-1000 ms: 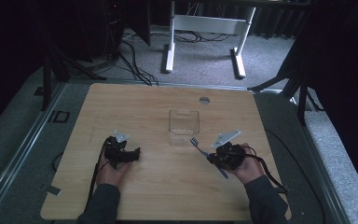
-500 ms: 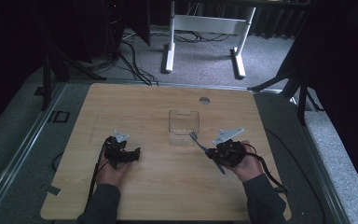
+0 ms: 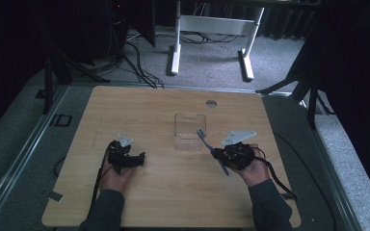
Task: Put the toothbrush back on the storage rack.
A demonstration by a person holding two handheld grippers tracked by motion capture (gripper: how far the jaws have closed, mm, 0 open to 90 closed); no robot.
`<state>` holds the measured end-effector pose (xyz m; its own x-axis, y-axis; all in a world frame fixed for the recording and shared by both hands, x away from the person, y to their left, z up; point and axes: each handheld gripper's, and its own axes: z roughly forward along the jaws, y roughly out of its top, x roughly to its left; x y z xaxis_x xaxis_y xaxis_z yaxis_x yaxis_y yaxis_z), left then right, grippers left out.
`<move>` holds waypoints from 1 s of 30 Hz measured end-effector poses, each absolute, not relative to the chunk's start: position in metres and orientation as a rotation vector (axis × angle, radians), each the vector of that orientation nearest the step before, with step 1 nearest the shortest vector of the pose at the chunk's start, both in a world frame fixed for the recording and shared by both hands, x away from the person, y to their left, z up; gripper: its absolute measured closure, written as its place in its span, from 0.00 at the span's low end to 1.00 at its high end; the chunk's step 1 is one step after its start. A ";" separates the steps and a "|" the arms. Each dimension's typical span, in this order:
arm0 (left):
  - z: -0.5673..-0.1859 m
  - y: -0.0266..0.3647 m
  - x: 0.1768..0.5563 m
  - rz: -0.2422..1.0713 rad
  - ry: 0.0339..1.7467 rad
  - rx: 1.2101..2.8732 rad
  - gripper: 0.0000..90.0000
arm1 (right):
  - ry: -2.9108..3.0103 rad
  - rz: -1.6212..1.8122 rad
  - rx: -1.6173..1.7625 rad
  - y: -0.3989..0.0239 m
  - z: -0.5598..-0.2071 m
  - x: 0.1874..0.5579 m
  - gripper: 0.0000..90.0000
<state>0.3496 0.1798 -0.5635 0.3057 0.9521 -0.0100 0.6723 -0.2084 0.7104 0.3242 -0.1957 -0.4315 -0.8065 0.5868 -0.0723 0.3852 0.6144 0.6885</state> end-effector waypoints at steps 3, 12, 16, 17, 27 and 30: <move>-0.563 0.180 0.350 0.588 1.437 1.965 0.16 | 2.523 1.020 0.793 -0.196 -0.430 0.325 0.91; -0.563 0.180 0.350 0.589 1.437 1.968 0.16 | 2.462 1.071 0.808 -0.199 -0.426 0.325 0.91; -0.563 0.180 0.350 0.588 1.437 1.967 0.16 | 2.438 1.103 0.815 -0.199 -0.424 0.325 0.91; -0.563 0.180 0.350 0.588 1.437 1.967 0.16 | 2.434 1.118 0.810 -0.199 -0.423 0.325 0.91; -0.563 0.180 0.350 0.588 1.437 1.968 0.16 | 2.385 1.177 0.818 -0.199 -0.421 0.326 0.91; -0.563 0.180 0.350 0.588 1.437 1.965 0.16 | 2.366 1.194 0.821 -0.198 -0.419 0.326 0.91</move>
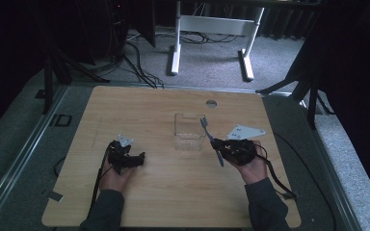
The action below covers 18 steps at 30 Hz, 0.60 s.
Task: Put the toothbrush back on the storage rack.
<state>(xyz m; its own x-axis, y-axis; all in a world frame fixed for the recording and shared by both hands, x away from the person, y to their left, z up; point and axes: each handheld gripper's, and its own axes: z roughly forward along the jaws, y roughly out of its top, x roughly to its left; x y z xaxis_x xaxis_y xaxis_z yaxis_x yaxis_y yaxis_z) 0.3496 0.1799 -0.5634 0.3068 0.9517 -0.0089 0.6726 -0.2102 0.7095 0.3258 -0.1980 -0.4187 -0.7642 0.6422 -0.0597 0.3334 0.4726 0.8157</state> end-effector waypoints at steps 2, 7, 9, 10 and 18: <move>-0.563 0.180 0.350 0.588 1.437 1.966 0.16 | 2.357 1.200 0.815 -0.197 -0.417 0.326 0.91; -0.563 0.180 0.350 0.588 1.437 1.966 0.16 | 2.345 1.211 0.803 -0.193 -0.412 0.327 0.91; -0.563 0.180 0.350 0.588 1.437 1.965 0.16 | 2.345 1.228 0.806 -0.192 -0.412 0.329 0.91; -0.563 0.180 0.350 0.588 1.437 1.965 0.16 | 2.345 1.228 0.806 -0.192 -0.412 0.329 0.91; -0.563 0.180 0.350 0.588 1.438 1.966 0.16 | 2.321 1.254 0.811 -0.184 -0.409 0.336 0.91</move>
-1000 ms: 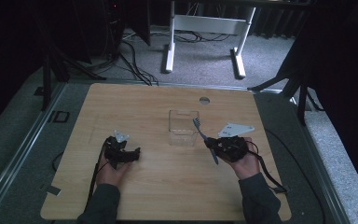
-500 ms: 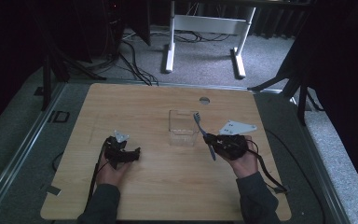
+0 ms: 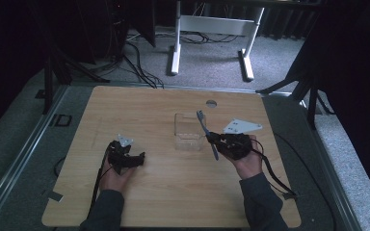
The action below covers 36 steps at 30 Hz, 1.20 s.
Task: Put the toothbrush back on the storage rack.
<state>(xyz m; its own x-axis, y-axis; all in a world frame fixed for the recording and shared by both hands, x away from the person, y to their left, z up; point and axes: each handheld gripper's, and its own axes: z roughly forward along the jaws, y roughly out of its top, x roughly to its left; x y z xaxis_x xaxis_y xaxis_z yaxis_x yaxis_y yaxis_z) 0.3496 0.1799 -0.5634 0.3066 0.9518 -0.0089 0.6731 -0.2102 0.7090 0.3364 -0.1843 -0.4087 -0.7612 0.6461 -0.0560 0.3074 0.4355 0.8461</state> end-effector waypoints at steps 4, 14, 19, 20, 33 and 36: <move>-0.563 0.180 0.350 0.587 1.437 1.968 0.16 | 2.298 1.266 0.799 -0.182 -0.409 0.342 0.91; -0.563 0.180 0.350 0.587 1.438 1.967 0.16 | 2.272 1.323 0.833 -0.179 -0.412 0.355 0.91; -0.563 0.180 0.350 0.587 1.438 1.964 0.16 | 2.260 1.365 0.845 -0.178 -0.412 0.358 0.91; -0.564 0.180 0.350 0.587 1.439 1.961 0.16 | 2.254 1.373 0.847 -0.178 -0.412 0.359 0.91; -0.563 0.180 0.350 0.587 1.438 1.966 0.16 | 2.216 1.483 0.894 -0.177 -0.412 0.368 0.91; -0.563 0.180 0.350 0.589 1.436 1.968 0.16 | 2.202 1.487 0.898 -0.175 -0.411 0.370 0.91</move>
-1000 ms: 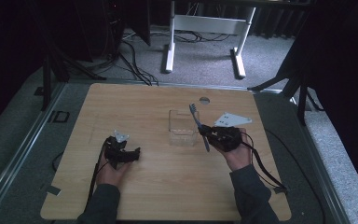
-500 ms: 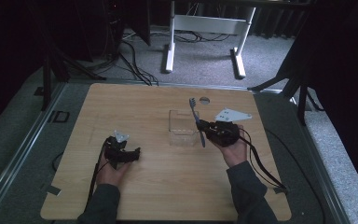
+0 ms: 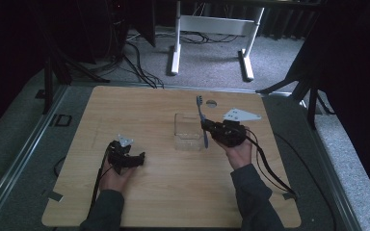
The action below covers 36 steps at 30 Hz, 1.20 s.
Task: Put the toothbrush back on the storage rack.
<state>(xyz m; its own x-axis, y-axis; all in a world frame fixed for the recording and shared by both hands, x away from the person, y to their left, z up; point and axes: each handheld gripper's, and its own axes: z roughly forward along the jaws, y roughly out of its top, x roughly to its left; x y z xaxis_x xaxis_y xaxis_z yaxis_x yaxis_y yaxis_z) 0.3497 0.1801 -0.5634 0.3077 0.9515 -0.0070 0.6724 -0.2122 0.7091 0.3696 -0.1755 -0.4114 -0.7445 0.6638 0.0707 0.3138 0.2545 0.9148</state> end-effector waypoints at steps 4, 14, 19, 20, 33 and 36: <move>-0.563 0.180 0.350 0.588 1.437 1.967 0.16 | 2.193 1.499 0.888 -0.171 -0.408 0.372 0.91; -0.563 0.180 0.350 0.588 1.437 1.967 0.16 | 2.171 1.528 0.886 -0.164 -0.405 0.381 0.91; -0.563 0.180 0.350 0.588 1.437 1.968 0.16 | 2.157 1.536 0.882 -0.161 -0.404 0.384 0.91; -0.563 0.180 0.350 0.588 1.437 1.967 0.16 | 2.155 1.537 0.882 -0.160 -0.404 0.384 0.91; -0.563 0.180 0.350 0.588 1.437 1.966 0.16 | 2.103 1.555 0.878 -0.158 -0.404 0.392 0.91; -0.563 0.180 0.350 0.588 1.437 1.967 0.16 | 2.105 1.546 0.880 -0.157 -0.406 0.395 0.91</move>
